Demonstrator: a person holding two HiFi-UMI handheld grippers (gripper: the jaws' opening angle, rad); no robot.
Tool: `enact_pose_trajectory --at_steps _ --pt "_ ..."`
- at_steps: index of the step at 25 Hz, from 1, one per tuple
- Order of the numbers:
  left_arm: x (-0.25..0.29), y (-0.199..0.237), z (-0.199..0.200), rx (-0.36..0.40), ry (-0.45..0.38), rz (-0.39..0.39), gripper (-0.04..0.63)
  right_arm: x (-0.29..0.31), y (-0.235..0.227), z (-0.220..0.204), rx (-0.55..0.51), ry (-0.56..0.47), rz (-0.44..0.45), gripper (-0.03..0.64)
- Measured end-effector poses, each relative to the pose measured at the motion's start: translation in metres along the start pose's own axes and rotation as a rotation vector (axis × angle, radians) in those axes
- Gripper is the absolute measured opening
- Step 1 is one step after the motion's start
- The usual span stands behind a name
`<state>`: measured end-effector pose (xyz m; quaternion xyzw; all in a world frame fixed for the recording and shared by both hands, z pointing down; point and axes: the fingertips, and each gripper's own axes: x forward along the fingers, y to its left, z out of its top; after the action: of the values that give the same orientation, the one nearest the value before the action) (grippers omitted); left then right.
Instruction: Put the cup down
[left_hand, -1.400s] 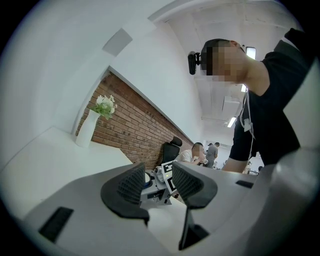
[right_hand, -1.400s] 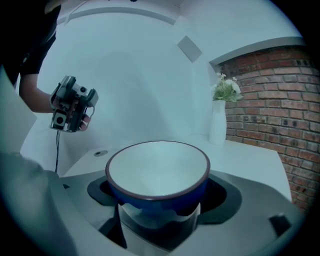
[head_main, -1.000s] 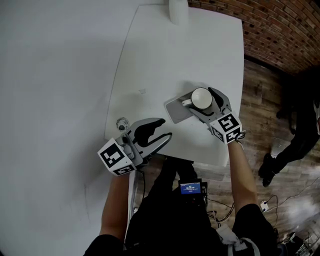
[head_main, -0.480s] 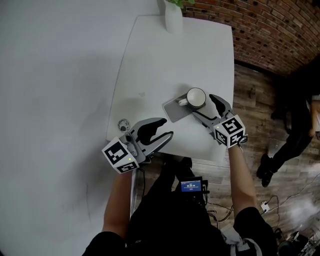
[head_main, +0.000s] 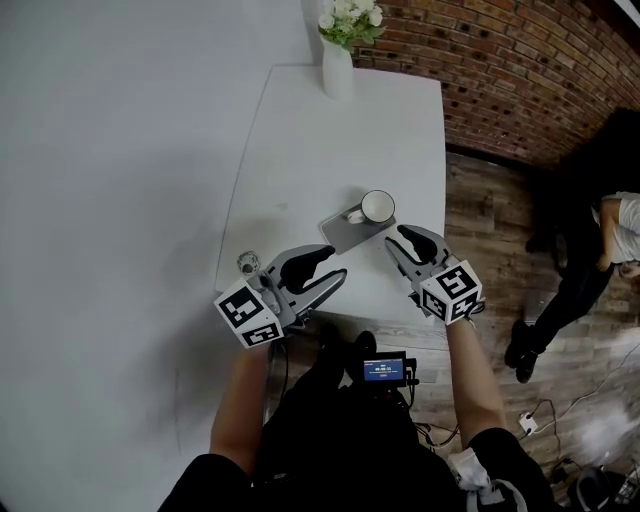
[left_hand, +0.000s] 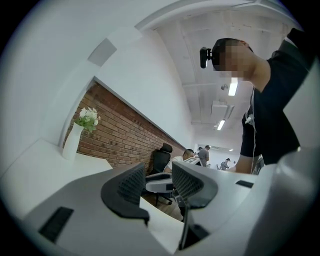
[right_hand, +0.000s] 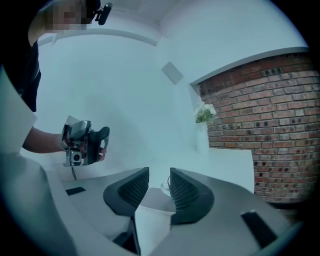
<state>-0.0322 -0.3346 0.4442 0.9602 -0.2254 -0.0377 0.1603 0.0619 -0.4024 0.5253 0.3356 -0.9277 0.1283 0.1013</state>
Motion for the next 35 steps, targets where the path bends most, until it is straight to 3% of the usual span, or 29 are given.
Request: enact_pose_trajectory --at_steps 7,14,35 --pt "0.003 -0.020 -0.002 0.019 0.030 -0.019 0.161 -0.026 0.038 0.013 0.001 -0.009 0.023 0.063" --pt "0.004 -0.033 -0.004 0.091 0.043 0.009 0.161 -0.047 0.070 0.028 -0.021 -0.025 0.029 0.041" --pt "-0.005 -0.045 -0.001 0.114 0.002 0.045 0.040 -0.057 0.095 0.042 -0.019 -0.045 0.042 0.014"
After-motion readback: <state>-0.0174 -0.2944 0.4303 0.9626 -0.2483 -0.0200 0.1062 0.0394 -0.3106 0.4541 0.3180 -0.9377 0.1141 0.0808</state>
